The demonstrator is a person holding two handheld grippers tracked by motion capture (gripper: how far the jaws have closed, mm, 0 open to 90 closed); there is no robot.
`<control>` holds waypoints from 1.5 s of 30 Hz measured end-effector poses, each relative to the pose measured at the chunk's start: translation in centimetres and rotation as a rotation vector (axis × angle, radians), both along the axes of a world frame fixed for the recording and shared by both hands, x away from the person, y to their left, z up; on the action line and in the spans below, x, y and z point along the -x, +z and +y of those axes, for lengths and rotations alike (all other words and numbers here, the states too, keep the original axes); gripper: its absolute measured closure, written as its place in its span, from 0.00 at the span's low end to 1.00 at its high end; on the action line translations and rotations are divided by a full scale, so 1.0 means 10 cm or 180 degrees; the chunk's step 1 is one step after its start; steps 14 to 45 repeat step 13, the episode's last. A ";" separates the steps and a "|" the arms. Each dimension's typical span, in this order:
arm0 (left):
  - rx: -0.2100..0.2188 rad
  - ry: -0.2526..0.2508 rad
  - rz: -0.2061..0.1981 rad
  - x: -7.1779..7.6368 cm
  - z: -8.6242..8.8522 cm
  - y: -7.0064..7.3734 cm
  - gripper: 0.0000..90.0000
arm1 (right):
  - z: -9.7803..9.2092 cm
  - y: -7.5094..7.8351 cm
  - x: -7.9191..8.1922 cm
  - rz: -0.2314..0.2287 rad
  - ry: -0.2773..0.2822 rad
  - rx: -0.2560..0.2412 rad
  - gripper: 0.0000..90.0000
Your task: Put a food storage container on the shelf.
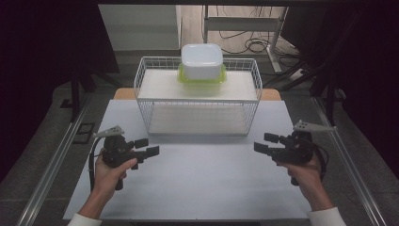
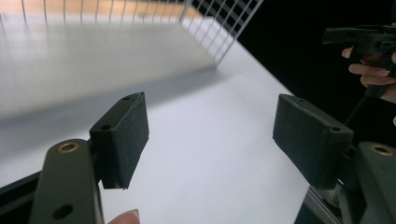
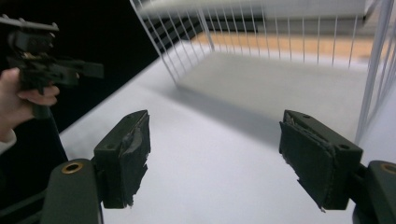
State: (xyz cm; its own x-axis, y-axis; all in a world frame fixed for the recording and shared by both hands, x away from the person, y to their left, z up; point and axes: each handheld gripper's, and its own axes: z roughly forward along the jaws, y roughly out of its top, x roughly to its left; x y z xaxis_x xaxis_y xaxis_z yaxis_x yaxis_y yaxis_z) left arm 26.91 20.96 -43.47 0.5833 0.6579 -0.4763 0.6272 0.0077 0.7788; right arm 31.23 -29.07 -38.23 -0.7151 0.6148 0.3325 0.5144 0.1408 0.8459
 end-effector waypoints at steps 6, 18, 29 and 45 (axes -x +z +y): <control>-0.0168 0.0027 0.0088 0.07 0.00 -0.16 0.29 | 0.00 -0.35 0.05 0.0214 -0.0004 0.0120 0.27; -0.0240 0.0022 0.0056 0.05 -0.02 -0.17 0.27 | 0.03 -0.35 0.09 0.0099 -0.0016 0.0169 0.26; -0.0240 0.0022 0.0056 0.05 -0.02 -0.17 0.27 | 0.03 -0.35 0.09 0.0099 -0.0016 0.0169 0.26; -0.0240 0.0022 0.0056 0.05 -0.02 -0.17 0.27 | 0.03 -0.35 0.09 0.0099 -0.0016 0.0169 0.26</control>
